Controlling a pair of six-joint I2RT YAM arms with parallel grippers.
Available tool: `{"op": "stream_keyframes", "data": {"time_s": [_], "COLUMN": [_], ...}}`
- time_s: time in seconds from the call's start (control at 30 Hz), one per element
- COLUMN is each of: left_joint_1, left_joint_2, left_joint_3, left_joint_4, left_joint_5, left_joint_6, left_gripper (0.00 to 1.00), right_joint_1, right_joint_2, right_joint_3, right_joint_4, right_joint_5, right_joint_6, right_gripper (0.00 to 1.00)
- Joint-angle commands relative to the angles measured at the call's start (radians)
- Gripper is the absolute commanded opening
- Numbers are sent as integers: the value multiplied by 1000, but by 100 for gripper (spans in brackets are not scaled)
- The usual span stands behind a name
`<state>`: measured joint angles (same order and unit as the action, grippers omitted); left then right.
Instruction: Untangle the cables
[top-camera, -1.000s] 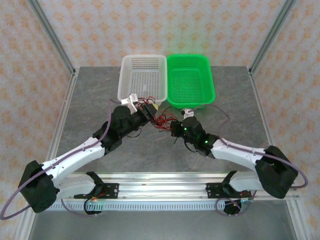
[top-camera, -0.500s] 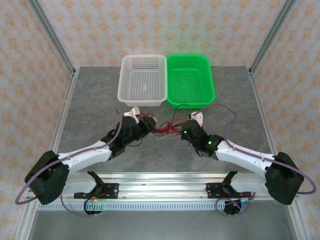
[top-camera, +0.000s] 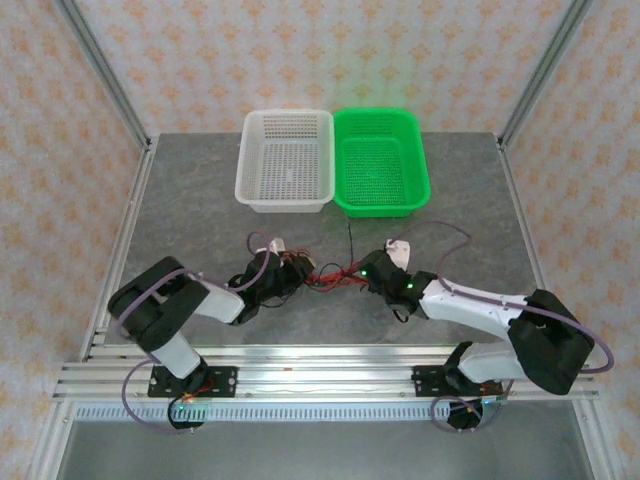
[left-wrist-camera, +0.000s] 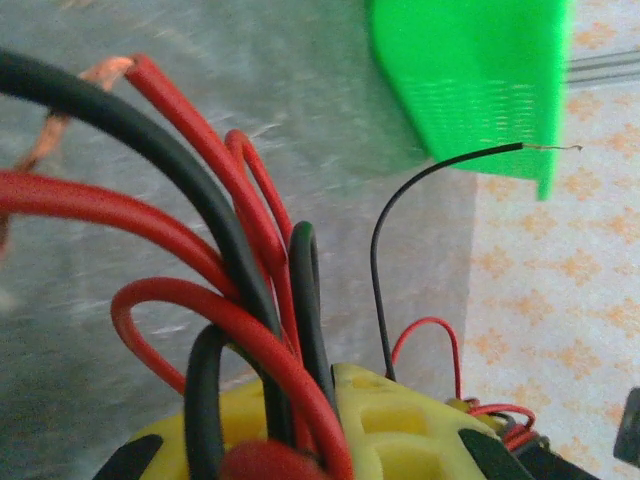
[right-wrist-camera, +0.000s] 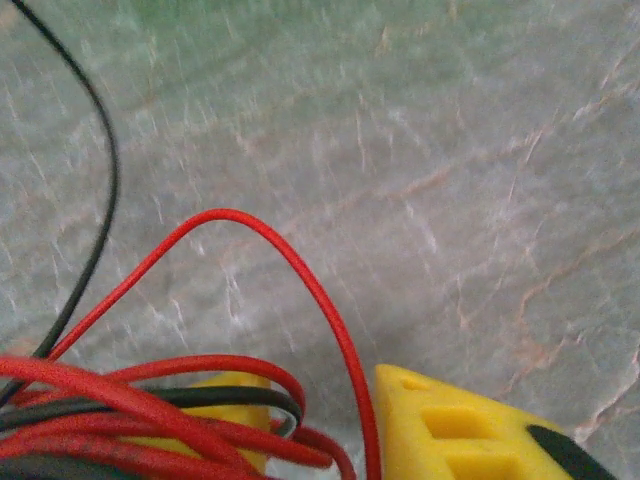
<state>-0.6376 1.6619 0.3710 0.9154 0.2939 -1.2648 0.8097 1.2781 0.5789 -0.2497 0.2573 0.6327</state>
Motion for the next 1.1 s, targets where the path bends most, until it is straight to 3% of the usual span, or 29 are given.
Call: {"op": "stream_keyframes", "data": {"time_s": [0.0, 0.17, 0.37, 0.57, 0.77, 0.97, 1.07], "left_joint_1": [23, 22, 23, 23, 19, 19, 19], "left_joint_2": [101, 200, 170, 117, 95, 25, -37], "left_joint_3": [-46, -56, -50, -37, -35, -41, -34], "left_joint_4": [200, 366, 334, 267, 260, 201, 122], "left_joint_5": [36, 72, 59, 44, 42, 30, 15], "left_joint_6": [-62, -122, -115, -100, -105, -91, -64], "left_gripper": [0, 0, 0, 0, 0, 0, 0], "right_joint_1": [-35, -62, -80, -80, -75, -75, -75], "right_joint_2": [-48, -127, -194, -137, 28, 173, 202], "right_joint_3": [-20, -36, -107, -130, -62, -5, 18], "right_joint_4": [-81, -58, 67, 118, 205, 272, 255], "right_joint_5": [-62, -280, -421, -359, -247, -140, -92], "right_joint_6": [42, 137, 324, 341, 270, 207, 170], "right_gripper": [36, 41, 53, 56, 53, 40, 26]}}
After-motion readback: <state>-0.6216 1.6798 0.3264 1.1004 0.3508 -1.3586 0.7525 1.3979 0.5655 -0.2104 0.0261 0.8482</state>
